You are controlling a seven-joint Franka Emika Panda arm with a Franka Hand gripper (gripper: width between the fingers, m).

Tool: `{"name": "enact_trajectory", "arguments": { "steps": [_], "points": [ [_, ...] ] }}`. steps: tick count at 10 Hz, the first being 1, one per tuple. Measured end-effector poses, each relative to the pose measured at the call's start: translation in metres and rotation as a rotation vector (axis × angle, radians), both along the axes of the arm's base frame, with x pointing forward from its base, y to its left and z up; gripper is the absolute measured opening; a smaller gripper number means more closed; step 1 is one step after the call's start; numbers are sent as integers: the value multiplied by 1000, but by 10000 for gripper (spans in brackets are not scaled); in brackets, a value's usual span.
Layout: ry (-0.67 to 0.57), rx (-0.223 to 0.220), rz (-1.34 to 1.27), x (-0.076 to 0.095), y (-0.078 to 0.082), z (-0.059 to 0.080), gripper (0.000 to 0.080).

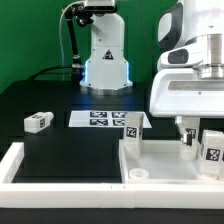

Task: Assemble square table

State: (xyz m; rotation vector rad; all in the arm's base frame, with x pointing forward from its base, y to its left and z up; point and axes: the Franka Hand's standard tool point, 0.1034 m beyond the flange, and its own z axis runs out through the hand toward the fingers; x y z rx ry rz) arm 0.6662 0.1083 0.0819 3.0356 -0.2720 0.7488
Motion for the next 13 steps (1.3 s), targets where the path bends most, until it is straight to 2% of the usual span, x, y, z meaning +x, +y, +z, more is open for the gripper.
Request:
{"name": "enact_trajectory", "arguments": {
  "steps": [5, 7, 8, 9, 12, 13],
  "points": [
    [31, -7, 5, -1, -3, -1, 648],
    [136, -10, -11, -4, -14, 2, 648],
    [242, -13, -20, -5, -20, 2, 648],
    [295, -7, -31, 0, -23, 5, 648],
    [451, 11, -43, 2, -13, 3, 648],
    [462, 21, -45, 9, -11, 4, 648]
  ]
}}
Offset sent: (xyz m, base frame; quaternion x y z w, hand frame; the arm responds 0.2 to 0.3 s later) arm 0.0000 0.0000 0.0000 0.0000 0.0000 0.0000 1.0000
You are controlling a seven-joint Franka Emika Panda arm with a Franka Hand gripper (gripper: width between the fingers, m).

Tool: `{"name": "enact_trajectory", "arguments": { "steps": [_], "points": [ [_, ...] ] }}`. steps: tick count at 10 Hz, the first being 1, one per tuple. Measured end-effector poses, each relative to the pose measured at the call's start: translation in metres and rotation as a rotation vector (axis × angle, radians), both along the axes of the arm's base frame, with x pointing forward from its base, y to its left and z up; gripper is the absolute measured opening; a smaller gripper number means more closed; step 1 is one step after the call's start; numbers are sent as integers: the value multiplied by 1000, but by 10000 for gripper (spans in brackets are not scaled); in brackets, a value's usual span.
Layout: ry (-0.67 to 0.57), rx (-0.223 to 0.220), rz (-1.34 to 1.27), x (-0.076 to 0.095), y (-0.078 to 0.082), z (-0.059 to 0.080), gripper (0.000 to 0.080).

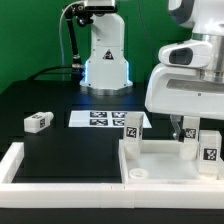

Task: Assemble square table

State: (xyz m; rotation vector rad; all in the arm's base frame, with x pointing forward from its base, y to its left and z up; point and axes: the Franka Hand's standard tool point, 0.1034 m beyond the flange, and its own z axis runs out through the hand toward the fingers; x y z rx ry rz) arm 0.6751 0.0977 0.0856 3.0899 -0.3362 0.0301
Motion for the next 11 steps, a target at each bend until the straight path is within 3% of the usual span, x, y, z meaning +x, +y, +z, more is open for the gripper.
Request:
{"name": "enact_trajectory", "arguments": {
  "steps": [1, 3, 5, 7, 8, 9, 11],
  "points": [
    [-55, 6, 7, 6, 4, -4, 648],
    [-66, 10, 9, 1, 8, -13, 648],
    [-77, 11, -17, 1, 9, -14, 648],
    [-80, 16, -106, 1, 9, -14, 389],
    [-82, 19, -168, 1, 9, -14, 389],
    [-84, 23, -251, 2, 8, -14, 287],
    [-88, 29, -378, 2, 7, -14, 287]
  ]
}}
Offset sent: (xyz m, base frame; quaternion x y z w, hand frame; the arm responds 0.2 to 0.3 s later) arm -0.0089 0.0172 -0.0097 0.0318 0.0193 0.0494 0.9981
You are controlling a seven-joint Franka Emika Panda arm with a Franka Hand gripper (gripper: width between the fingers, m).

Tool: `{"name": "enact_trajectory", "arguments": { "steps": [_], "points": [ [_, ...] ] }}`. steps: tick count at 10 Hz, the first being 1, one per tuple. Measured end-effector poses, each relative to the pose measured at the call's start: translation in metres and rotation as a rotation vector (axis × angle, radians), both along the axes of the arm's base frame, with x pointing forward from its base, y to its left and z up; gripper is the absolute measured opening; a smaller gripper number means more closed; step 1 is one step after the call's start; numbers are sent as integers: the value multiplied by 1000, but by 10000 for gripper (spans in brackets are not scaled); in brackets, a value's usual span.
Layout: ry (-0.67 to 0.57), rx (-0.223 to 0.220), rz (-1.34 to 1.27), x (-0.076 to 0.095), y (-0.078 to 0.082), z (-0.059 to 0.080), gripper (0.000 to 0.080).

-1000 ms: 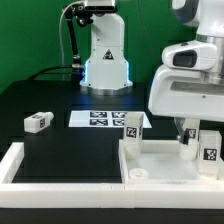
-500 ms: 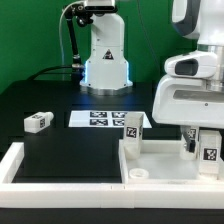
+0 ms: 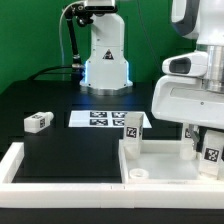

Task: Assemble square table

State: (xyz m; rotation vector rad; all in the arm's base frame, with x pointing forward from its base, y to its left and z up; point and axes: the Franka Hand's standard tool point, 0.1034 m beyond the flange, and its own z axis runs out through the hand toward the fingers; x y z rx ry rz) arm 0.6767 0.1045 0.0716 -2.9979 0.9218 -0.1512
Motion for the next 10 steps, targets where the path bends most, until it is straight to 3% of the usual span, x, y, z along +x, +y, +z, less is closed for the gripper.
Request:
{"name": "enact_trajectory", "arguments": {
  "steps": [2, 3, 4, 5, 9, 10],
  "points": [
    [-7, 20, -276, -1, -3, 0, 287],
    [-21, 52, -455, 0, -4, 0, 287],
    [-55, 114, -645, 1, -9, -3, 288],
    [-64, 135, -700, 0, -11, -3, 291],
    [-64, 135, -700, 0, -11, -3, 291],
    [-64, 135, -700, 0, -11, -3, 453]
  ]
}}
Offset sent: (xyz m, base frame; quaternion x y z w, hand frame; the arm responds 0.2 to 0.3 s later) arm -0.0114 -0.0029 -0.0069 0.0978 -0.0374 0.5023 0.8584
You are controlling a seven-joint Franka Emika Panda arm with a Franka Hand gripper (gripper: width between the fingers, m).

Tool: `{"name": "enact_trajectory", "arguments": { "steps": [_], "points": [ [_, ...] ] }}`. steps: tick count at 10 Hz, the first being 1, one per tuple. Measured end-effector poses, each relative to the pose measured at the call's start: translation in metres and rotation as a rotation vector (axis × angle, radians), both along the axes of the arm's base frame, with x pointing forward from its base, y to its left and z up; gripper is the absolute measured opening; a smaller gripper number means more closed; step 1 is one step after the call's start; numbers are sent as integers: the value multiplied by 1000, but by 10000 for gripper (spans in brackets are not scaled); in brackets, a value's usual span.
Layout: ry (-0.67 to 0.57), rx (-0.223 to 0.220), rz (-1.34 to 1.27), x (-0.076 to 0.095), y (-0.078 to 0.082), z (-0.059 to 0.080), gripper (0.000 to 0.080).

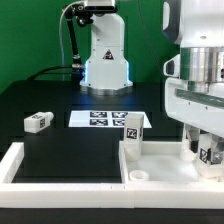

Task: Assemble square table

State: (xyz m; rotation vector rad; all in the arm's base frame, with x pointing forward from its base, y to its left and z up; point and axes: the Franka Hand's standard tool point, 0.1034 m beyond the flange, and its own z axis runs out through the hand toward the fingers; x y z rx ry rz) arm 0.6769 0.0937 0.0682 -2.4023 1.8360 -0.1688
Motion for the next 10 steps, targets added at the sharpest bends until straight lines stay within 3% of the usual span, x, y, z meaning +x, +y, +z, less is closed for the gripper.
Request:
{"name": "enact_trajectory", "arguments": {
  "steps": [1, 2, 3, 5, 7, 9, 10],
  "points": [
    [0, 0, 0, 0, 0, 0, 577],
    [0, 0, 0, 0, 0, 0, 577],
    [0, 0, 0, 0, 0, 0, 636],
    [-4, 25, -92, 0, 1, -2, 646],
    [-9, -12, 99, 0, 0, -3, 649],
    [-10, -22, 160, 0, 1, -3, 649],
    [-21, -39, 296, 1, 9, 2, 649]
  ]
}}
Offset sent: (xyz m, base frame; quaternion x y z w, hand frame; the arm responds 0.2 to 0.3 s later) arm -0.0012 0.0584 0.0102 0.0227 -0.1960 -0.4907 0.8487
